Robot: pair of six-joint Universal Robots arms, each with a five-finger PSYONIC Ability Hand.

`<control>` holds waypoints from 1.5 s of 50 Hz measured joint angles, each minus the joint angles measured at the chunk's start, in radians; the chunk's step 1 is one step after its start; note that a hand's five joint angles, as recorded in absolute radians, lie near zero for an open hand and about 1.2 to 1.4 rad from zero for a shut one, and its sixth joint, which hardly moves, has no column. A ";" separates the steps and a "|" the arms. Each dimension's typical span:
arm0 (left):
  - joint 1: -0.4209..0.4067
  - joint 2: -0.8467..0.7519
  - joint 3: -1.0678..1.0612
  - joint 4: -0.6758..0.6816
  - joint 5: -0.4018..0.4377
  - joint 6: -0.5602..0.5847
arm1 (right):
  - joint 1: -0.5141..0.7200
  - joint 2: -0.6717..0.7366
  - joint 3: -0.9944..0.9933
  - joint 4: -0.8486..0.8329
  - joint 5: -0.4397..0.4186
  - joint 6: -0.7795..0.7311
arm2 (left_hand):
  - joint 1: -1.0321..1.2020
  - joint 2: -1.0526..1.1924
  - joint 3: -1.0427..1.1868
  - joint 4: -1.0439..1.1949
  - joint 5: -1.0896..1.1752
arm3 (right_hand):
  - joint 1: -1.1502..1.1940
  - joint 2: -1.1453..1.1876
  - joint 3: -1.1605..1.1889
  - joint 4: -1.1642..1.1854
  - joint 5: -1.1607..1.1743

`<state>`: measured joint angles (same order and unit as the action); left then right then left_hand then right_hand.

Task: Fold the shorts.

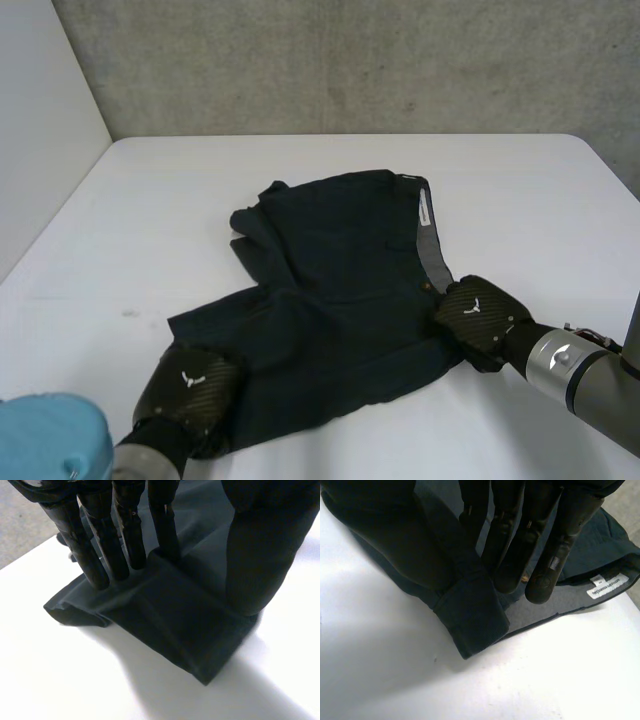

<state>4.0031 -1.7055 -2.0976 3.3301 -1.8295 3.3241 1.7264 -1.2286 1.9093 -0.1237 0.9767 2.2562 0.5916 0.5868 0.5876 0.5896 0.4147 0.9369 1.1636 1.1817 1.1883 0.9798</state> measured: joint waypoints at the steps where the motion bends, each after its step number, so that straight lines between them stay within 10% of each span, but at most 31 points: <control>1: 0.009 -0.013 0.003 0.016 0.000 0.003 | 0.000 0.000 -0.001 0.001 0.001 0.011 | 0.002 0.001 0.001 0.001 0.002 | 0.000 0.000 0.000 0.000 0.000; 9: 0.053 -0.084 0.040 0.079 0.000 0.026 | -0.005 -0.008 -0.005 0.006 0.029 0.084 | 0.534 0.524 0.519 0.524 0.513 | 0.000 0.000 0.000 0.000 0.000; 33: 0.087 0.319 0.306 -0.263 0.029 0.129 | 0.004 -0.433 -0.295 0.446 0.183 0.128 | 0.541 0.604 0.598 0.609 0.557 | 0.000 0.000 0.000 0.000 0.000; 55: 0.153 -0.350 0.919 -0.058 0.102 0.236 | 0.241 0.176 -0.828 0.300 0.498 0.180 | 0.541 0.608 0.603 0.609 0.582 | 0.033 0.006 0.000 0.001 0.006; 67: 0.180 -0.267 1.229 0.393 0.094 0.327 | 0.254 0.171 -1.134 -0.271 0.585 0.310 | 0.541 0.608 0.603 0.609 0.582 | 0.033 0.015 0.000 0.001 0.007; 75: 0.184 -0.216 1.074 0.382 0.094 0.272 | 0.259 0.155 -1.068 -0.255 0.588 0.327 | 0.541 0.608 0.603 0.609 0.582 | 0.033 0.015 0.000 0.002 0.010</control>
<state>4.1866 -1.9214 -1.0235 3.7123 -1.7355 3.5965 1.9853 -1.0738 0.8417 -0.3787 1.5652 2.5830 1.1331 1.1953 1.1907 1.1989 0.9966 0.9696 1.1784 1.1818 1.1900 0.9893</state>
